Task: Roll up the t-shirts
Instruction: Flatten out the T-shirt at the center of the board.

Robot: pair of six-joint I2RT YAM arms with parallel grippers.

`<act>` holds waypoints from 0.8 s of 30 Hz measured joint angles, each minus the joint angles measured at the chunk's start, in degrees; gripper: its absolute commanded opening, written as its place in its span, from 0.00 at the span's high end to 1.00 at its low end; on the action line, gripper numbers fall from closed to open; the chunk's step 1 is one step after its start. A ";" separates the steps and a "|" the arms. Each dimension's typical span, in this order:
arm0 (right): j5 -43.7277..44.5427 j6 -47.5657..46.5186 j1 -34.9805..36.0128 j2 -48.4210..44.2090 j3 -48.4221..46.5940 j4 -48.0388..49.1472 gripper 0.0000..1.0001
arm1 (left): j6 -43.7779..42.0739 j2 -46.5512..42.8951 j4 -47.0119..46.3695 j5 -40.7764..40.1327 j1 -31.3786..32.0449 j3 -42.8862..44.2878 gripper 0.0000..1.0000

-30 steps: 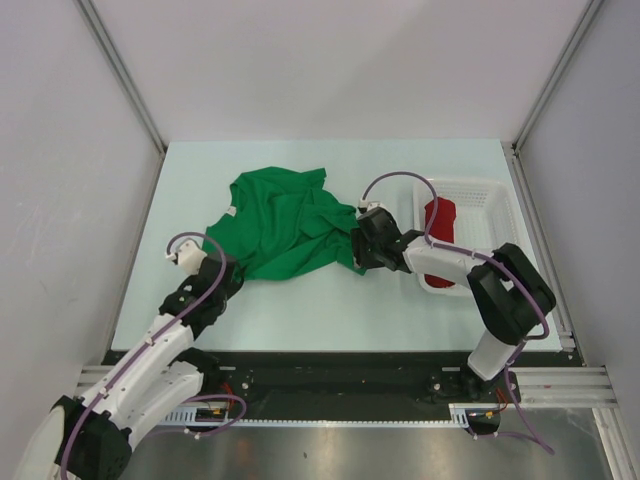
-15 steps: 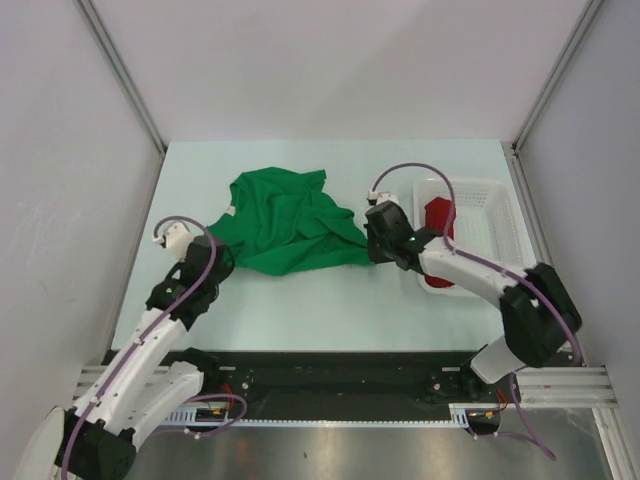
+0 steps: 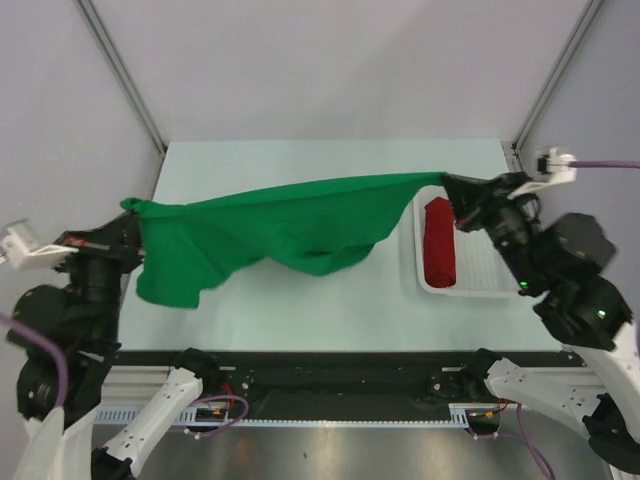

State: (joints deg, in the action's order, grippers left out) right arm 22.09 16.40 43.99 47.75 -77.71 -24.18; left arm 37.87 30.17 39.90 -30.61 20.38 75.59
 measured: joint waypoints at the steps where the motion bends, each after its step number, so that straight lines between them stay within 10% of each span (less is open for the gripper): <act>1: -0.31 -0.31 0.22 -1.09 -1.55 0.02 1.00 | -0.57 0.04 -0.59 1.01 0.00 2.67 1.00; 12: 0.81 -8.66 -0.26 8.28 -7.26 6.27 1.00 | -6.29 13.75 -11.87 1.25 0.00 12.31 1.00; 18: -6.01 -9.68 -12.70 26.49 -8.15 20.39 1.00 | -11.28 30.75 -25.57 -0.02 -2.99 13.16 1.00; 24: -11.10 -10.45 -17.97 49.94 -26.36 25.51 1.00 | -10.47 59.39 -30.38 8.63 -13.94 38.34 1.00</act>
State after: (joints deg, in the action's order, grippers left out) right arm 10.98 5.96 26.02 97.69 -104.07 1.32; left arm 27.40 89.56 9.52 -21.98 6.44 113.93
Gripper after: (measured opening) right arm 0.018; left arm 0.006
